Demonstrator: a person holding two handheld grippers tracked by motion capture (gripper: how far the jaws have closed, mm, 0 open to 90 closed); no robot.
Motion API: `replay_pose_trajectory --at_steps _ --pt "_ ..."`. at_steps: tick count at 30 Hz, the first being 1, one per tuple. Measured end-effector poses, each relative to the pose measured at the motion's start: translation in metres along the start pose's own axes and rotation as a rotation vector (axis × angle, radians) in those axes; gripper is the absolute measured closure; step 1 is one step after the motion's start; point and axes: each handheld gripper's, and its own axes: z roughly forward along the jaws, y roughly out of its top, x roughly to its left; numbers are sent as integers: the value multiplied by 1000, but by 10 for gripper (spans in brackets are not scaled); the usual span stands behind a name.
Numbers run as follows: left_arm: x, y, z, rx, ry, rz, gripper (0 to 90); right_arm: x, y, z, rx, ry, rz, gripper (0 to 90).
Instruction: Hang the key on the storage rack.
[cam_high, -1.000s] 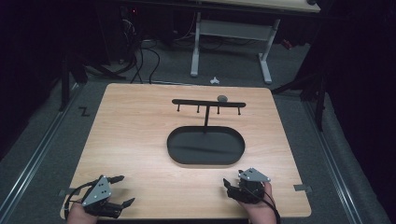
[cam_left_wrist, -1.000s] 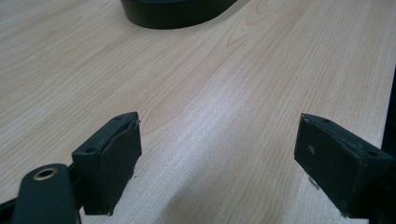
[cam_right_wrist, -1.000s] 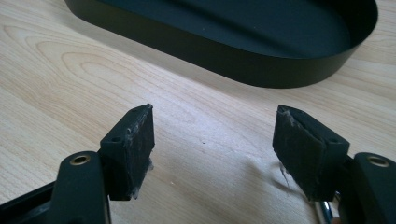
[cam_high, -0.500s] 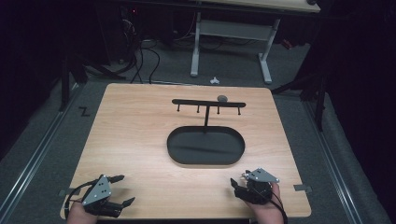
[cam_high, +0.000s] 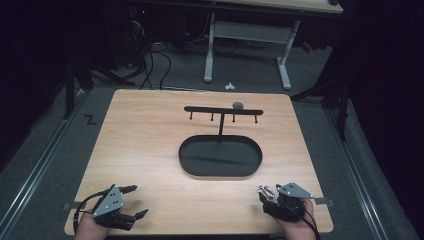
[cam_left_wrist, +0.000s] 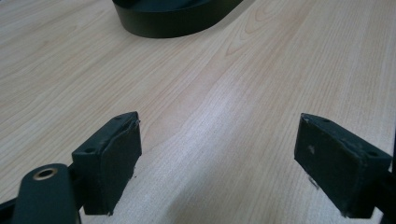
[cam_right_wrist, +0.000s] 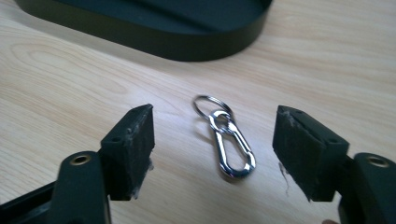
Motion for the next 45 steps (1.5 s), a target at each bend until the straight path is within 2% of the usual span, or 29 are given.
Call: replay_pose_trajectory --at_steps 8,16,21,23,29,36,41,45 --pt "0 2 3 2 -4 7 153 -14 -6 -7 21 -35 49 280" --pt "0 2 3 3 -3 8 153 -16 -8 -7 50 -32 46 277" --pt "0 2 2 0 2 4 154 -16 -6 -6 71 1 22 217" --pt "0 2 2 5 -2 8 153 -14 -4 -6 78 7 16 225" --pt "0 1 1 -1 -4 7 153 -13 6 0 147 -17 -41 277" --pt "0 1 1 -1 -2 7 153 -17 19 8 248 18 -91 323" --pt "0 1 1 0 -3 8 153 -16 27 12 297 52 -99 334" --pt "0 1 1 2 -5 7 153 -12 33 12 332 52 -133 351"
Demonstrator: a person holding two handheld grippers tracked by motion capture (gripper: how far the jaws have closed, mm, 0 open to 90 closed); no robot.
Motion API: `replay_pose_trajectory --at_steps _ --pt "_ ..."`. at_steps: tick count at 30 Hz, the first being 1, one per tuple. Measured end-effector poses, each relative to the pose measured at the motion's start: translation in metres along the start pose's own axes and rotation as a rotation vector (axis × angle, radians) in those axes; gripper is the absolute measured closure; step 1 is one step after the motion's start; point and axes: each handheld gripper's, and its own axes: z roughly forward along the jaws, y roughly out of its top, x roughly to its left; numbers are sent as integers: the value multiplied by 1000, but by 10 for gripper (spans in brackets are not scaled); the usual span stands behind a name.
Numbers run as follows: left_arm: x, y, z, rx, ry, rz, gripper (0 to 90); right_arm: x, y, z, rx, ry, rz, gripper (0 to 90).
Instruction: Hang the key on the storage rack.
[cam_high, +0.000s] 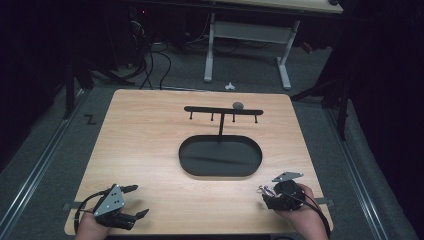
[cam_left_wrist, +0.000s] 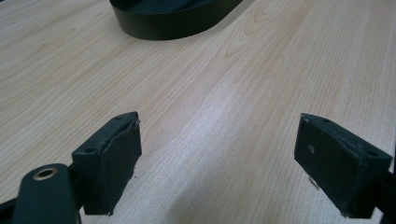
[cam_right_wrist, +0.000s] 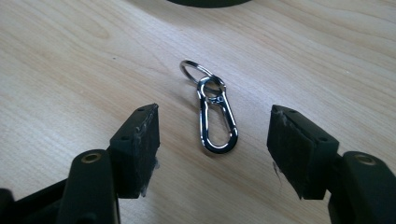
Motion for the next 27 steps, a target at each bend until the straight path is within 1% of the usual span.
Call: replay_pose_trajectory --at_steps 4,10,14,20,21,27 --pt "0 0 0 0 0 0 153 2 5 0 30 -3 -25 371" --pt "0 0 0 0 0 -1 153 -1 10 3 64 2 -30 395" --pt "0 0 0 1 -1 -1 153 -3 12 5 98 8 -36 408" --pt "0 0 0 3 -3 -1 153 -5 18 4 154 7 -69 433" --pt "0 0 0 2 -3 -1 153 -6 20 3 160 0 -75 439" --pt "0 0 0 2 -4 -1 154 -10 25 7 185 16 -69 462"
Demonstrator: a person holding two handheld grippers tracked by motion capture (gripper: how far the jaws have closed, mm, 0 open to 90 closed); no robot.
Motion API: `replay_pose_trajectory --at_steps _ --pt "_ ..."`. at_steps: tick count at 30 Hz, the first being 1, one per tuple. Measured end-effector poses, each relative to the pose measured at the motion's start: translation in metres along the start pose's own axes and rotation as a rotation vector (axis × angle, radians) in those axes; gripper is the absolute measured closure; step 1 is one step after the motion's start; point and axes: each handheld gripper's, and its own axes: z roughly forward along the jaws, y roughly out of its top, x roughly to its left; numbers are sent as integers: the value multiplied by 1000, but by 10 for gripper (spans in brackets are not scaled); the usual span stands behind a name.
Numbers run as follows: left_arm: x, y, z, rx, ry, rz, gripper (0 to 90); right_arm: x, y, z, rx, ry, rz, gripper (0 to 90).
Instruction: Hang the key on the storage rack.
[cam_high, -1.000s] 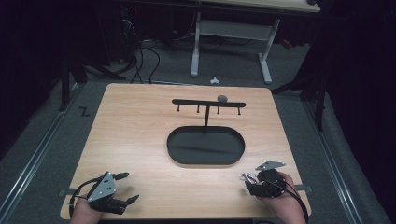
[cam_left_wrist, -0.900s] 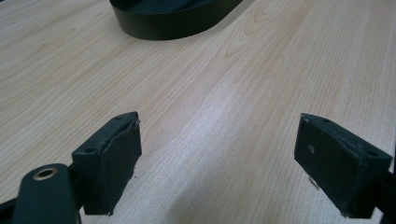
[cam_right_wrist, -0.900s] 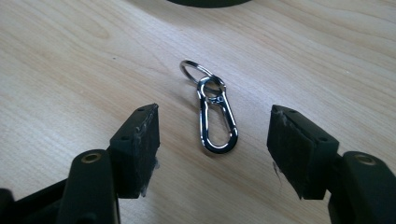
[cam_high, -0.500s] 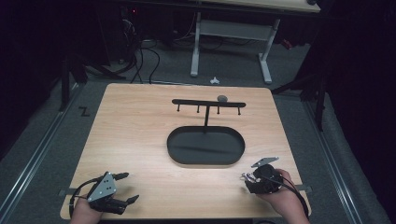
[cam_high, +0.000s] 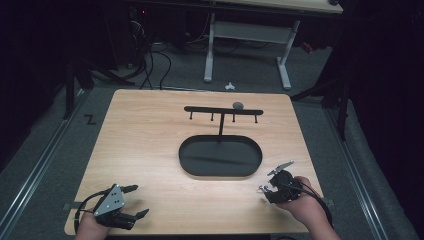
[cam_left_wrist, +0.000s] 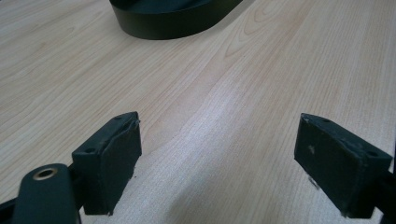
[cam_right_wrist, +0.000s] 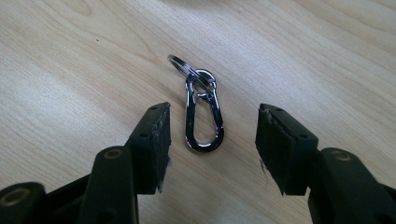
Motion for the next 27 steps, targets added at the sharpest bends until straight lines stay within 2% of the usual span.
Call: replay_pose_trajectory --at_steps 3,7,12,21,27 --pt "0 0 0 0 1 0 153 -1 3 1 5 24 9 472" --pt "0 0 0 -1 0 -1 154 -1 9 0 17 17 -4 502" --pt "0 0 0 0 0 -1 153 0 15 0 14 18 -24 573" --pt "0 0 0 4 -3 -1 153 -2 20 5 31 50 -18 702" --pt "1 0 0 4 -2 -1 153 -1 21 5 35 52 -28 791"
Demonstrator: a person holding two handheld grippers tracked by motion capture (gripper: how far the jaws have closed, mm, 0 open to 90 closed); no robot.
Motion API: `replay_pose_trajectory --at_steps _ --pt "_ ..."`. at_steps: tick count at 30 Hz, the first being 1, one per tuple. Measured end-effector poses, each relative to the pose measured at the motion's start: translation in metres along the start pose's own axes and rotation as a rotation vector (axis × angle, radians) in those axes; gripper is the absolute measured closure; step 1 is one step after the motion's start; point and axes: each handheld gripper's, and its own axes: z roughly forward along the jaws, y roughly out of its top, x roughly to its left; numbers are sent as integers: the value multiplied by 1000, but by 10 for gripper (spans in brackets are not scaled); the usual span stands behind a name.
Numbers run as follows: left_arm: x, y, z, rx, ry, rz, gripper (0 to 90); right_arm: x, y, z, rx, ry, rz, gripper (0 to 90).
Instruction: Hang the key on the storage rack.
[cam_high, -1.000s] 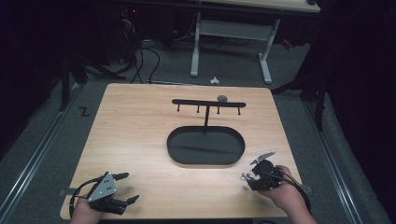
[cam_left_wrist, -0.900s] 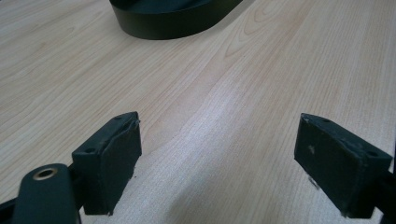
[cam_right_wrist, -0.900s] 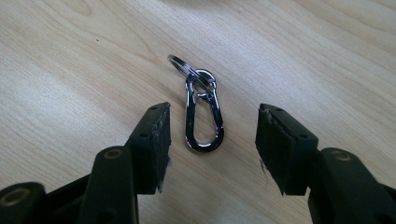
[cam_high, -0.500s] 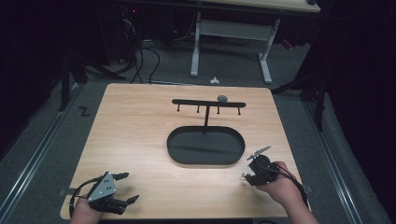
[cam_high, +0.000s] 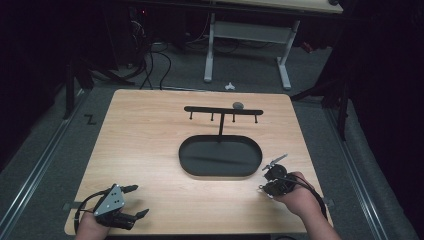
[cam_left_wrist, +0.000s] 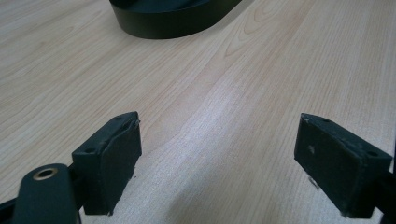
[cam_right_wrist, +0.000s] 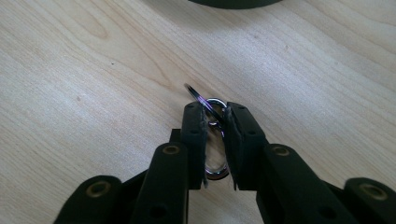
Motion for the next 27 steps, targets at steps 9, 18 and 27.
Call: replay_pose_trajectory --at_steps 9,18,27 --pt "0 0 0 1 -1 0 153 2 1 4 3 6 -11 862" --pt "0 0 0 -1 -3 -1 153 4 1 3 -8 -3 -1 884" --pt "0 0 0 3 -3 0 153 -2 -1 -15 -29 5 45 883"
